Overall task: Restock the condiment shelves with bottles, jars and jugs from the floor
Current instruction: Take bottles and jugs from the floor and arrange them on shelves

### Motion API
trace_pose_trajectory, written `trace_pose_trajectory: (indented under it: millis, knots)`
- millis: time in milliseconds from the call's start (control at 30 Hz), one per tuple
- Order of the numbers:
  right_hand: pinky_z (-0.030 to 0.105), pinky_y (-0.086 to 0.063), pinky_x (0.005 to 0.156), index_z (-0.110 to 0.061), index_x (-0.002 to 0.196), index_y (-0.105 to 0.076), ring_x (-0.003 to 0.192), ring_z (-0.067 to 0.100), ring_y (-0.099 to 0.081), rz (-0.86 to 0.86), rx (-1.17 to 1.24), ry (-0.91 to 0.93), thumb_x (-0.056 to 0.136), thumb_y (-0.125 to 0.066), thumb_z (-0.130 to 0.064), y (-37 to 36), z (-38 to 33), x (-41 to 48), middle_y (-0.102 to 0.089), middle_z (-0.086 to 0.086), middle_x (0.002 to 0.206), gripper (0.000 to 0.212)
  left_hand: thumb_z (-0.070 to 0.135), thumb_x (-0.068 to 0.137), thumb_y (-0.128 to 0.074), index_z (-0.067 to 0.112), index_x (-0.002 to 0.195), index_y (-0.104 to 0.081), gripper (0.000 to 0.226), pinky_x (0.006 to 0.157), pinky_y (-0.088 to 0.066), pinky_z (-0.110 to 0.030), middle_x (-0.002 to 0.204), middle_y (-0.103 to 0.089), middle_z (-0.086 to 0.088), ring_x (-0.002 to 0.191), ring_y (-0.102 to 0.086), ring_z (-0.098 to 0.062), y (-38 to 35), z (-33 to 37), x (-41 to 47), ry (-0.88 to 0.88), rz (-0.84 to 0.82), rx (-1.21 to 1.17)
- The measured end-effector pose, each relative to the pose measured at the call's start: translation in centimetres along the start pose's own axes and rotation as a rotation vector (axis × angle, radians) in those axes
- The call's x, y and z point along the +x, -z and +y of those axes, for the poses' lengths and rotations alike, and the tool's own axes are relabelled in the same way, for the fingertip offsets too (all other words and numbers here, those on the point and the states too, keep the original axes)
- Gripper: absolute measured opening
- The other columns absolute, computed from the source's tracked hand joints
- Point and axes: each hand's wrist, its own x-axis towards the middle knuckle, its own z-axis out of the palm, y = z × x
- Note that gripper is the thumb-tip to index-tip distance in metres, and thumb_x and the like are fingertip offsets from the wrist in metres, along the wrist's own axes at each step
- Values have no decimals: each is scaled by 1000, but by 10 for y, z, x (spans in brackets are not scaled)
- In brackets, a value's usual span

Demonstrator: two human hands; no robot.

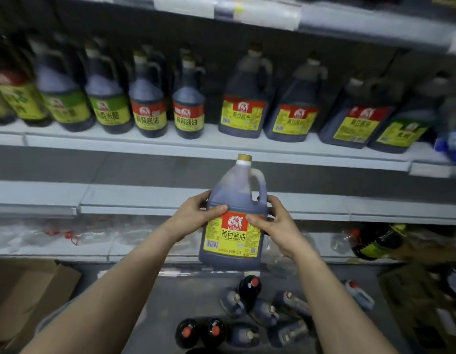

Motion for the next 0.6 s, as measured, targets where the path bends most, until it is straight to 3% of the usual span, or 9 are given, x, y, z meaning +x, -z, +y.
trace_pose_trajectory:
  millis: [233,367,500,600]
  knots:
    - [26,-59,73,-42,114,-54,100,10,-71,-46,-80,162,67,-92,-28,31,-50,35,-65,-10,119,62,37,78,-79,29,126,-59,53,90,-58,-38,115,-72,5,105,-69,-14,-6,48,27,-141,51,71]
    - [43,-59,89,-41,118,-54,114,16,-65,-83,-135,244,71,-90,-23,52,-81,63,-67,-9,119,62,27,80,-80,37,128,-55,55,91,-57,-33,120,-70,11,112,-66,-11,-8,77,49,-212,84,92]
    - [42,-58,92,-44,122,-51,118,16,-63,-94,-156,317,72,-89,-16,65,-106,86,-65,-10,124,69,28,77,-81,25,142,-47,73,98,-54,-40,131,-64,6,118,-62,-12,-7,99,73,-262,111,163]
    - [41,-56,95,-55,112,-49,120,15,-61,-85,-196,364,73,-89,-18,70,-125,101,-63,-12,126,68,35,72,-80,19,150,-36,91,101,-52,-43,140,-57,1,124,-58,-15,-2,115,90,-271,135,206]
